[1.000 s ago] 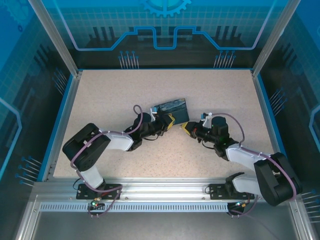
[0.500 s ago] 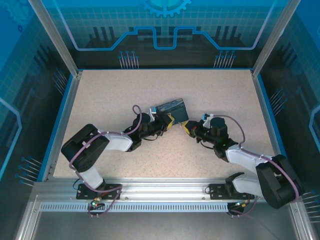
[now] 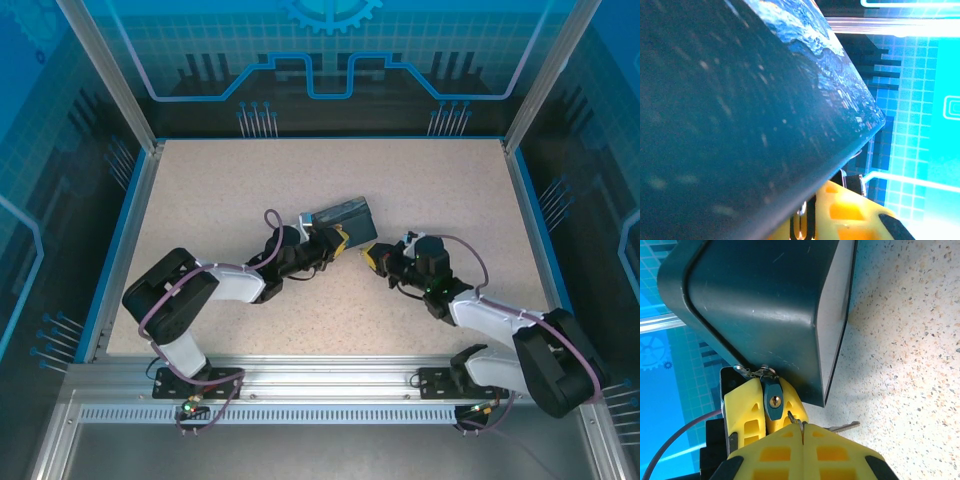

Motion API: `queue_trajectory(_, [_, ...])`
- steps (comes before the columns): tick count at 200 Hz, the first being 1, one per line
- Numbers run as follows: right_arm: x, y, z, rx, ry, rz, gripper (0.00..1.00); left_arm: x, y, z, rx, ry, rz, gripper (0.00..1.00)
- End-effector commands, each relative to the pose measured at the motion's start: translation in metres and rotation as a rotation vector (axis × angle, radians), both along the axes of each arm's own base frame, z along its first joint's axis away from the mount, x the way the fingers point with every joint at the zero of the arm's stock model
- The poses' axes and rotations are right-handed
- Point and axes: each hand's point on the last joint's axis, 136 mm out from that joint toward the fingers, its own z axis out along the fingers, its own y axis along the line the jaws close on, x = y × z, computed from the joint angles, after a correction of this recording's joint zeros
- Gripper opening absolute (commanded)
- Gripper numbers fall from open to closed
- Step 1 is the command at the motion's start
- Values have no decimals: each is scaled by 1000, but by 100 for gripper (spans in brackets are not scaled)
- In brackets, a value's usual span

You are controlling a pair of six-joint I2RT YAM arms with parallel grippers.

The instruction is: Unlock a padlock with a key

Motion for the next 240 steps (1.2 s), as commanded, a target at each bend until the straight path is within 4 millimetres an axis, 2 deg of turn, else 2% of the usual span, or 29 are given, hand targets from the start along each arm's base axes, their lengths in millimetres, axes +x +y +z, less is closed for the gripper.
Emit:
queue_trajectory(1, [7,7,10,10,-17,-8,0,3,1,31,-80,-82,20,0])
queue_trajectory(132, [15,15,20,19,-36,1,0,1,-3,27,-74,-76,11,0])
queue_trajectory(240, [18,21,17,18,-32,9,0,0,-6,25,-70,-74,4,0])
